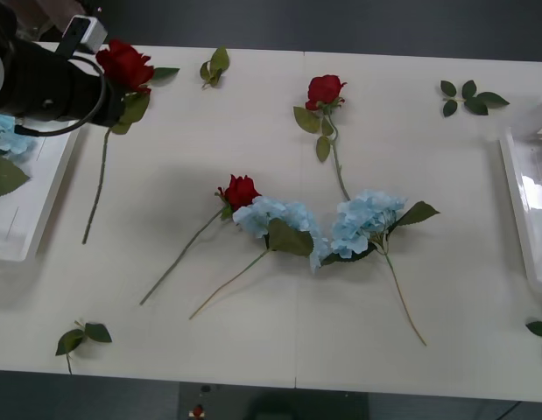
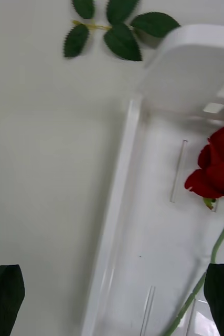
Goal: Put the red flowers into the right box and the blue flowers into the left box
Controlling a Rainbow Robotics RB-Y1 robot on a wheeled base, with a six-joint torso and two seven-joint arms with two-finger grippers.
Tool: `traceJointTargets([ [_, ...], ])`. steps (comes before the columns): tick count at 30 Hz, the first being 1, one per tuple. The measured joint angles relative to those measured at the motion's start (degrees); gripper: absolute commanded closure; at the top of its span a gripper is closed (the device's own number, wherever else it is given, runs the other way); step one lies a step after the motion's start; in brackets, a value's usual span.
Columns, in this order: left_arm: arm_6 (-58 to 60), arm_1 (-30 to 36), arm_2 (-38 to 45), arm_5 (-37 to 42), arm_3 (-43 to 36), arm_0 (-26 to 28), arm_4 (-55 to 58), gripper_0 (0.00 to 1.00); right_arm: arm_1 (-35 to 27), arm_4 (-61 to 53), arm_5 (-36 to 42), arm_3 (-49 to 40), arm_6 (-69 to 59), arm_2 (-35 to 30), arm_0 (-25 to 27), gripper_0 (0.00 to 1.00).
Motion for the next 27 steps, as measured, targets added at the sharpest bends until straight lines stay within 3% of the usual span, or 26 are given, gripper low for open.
traceJointTargets([
  [6,1.88,-6.14,4.50,-7.66,-2.32,-0.91,3.95,1.00,0.00,-9.89,7.36,0.02,4.78,-2.96,-0.71,0.00],
  [12,14.24,-12.43,4.40,-13.85,-2.64,-5.59,3.80,1.00,0.00,-21.47,12.78,0.02,10.53,-1.28,-3.03,0.00],
  [18,17.33,-20.72,4.38,-19.59,-2.65,-8.44,2.05,1.00,0.00,-31.62,17.36,0.02,10.63,0.79,-6.14,0.00],
  [27,20.45,-32.57,4.34,-26.30,-2.63,-8.53,-6.37,1.00,2.45,-40.93,20.18,0.02,6.61,0.96,-10.43,0.00],
])
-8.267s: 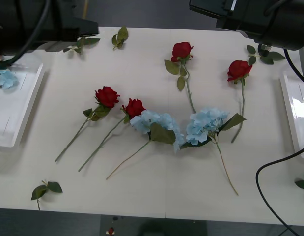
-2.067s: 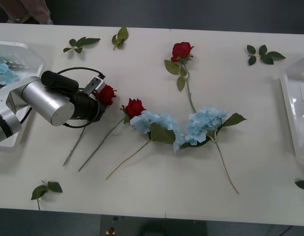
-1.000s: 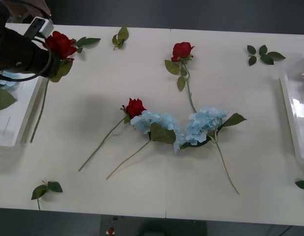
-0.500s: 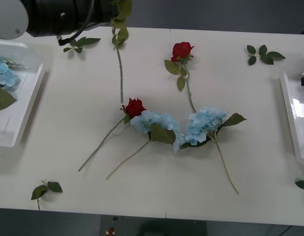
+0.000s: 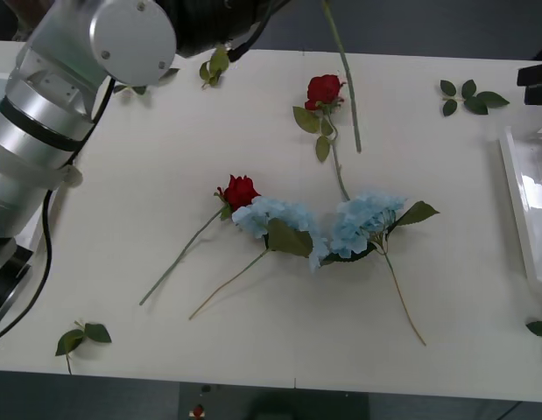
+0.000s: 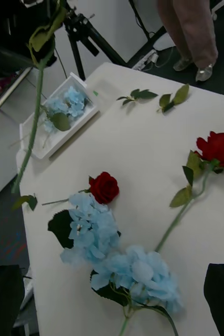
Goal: Put the red flowers into the right box and the blue flowers into the left box
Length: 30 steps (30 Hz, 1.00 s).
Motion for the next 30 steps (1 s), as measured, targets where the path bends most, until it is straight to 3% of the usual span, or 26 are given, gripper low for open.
traceJointTargets([
  [13,0.24,-12.70,0.00,-5.78,3.61,0.00,-10.10,1.00,7.37,-2.27,-0.26,0.00,-15.48,0.29,-6.50,0.00],
  [30,0.29,-13.09,0.00,-5.78,3.62,0.00,-10.37,1.00,12.58,1.00,-5.54,0.00,-17.79,6.94,-9.24,0.00],
])
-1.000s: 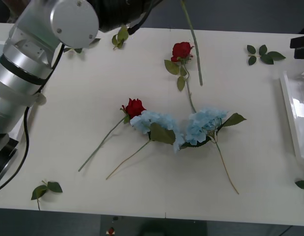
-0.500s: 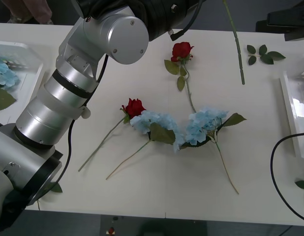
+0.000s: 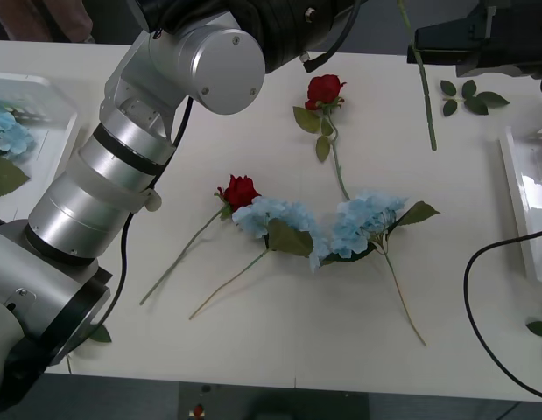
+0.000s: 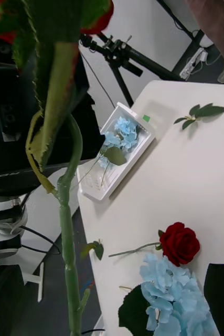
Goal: Put the red flowers into the right box and the blue flowers into the left box
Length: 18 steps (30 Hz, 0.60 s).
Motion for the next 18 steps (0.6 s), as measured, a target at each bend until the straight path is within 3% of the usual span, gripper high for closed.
traceJointTargets([
  [1,0.00,0.00,0.00,0.00,0.00,0.00,0.00,1.00,0.00,0.00,0.00,0.00,-0.06,0.49,0.00,0.07],
  [2,0.00,0.00,0.00,0.00,0.00,0.00,0.00,1.00,0.00,0.00,0.00,0.00,-0.08,0.92,0.00,0.21],
  [3,0.00,0.00,0.00,0.00,0.00,0.00,0.00,1.00,0.01,0.00,0.00,0.00,-0.12,1.22,0.00,0.51],
  [4,0.01,0.00,0.00,0.00,0.00,0.00,0.00,1.00,0.01,0.00,0.00,0.00,-0.17,1.43,0.00,0.72],
  [6,0.01,0.00,0.00,0.00,0.00,0.00,0.00,1.00,0.02,0.00,0.00,0.00,-0.75,1.65,0.00,0.97],
  [18,0.02,0.00,0.00,0.00,0.00,0.00,0.00,1.00,0.07,-0.03,0.00,0.00,-2.90,1.64,0.00,1.00],
])
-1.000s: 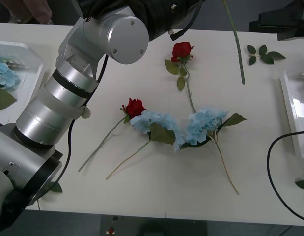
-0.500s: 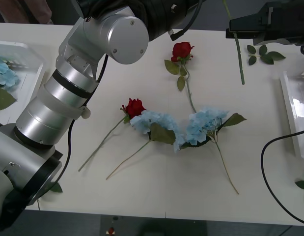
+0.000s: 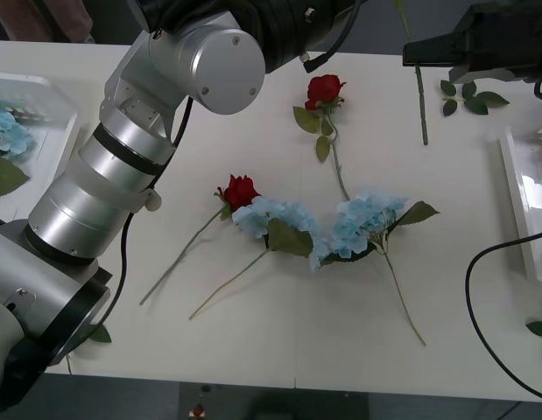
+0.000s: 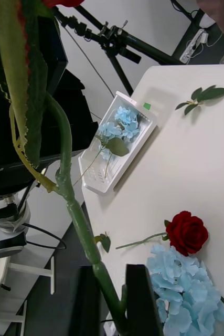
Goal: Put the red flowers into the right box and the blue flowers into the left box
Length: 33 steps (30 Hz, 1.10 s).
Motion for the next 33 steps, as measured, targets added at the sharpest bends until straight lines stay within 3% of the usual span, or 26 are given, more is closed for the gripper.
traceJointTargets([
  [9,0.00,0.00,0.00,0.00,0.00,0.00,0.00,0.99,0.08,-0.32,0.01,0.00,-0.47,0.00,-0.05,1.00],
  [11,0.00,0.00,0.00,0.00,0.00,0.00,0.00,0.44,0.08,-0.56,0.09,0.00,-0.52,0.00,-0.05,1.00],
  [14,0.00,0.00,0.00,0.00,0.00,0.00,0.00,0.08,0.08,-0.56,0.10,0.00,-0.95,0.00,-0.05,1.00],
  [15,0.00,0.00,0.00,0.00,0.00,0.00,0.00,0.02,0.08,-0.56,0.10,0.00,-1.32,0.00,-0.05,1.00],
  [33,0.02,0.00,0.00,0.00,0.00,0.00,0.00,0.00,-0.19,3.72,0.11,0.00,-2.36,-3.34,-0.05,1.00],
])
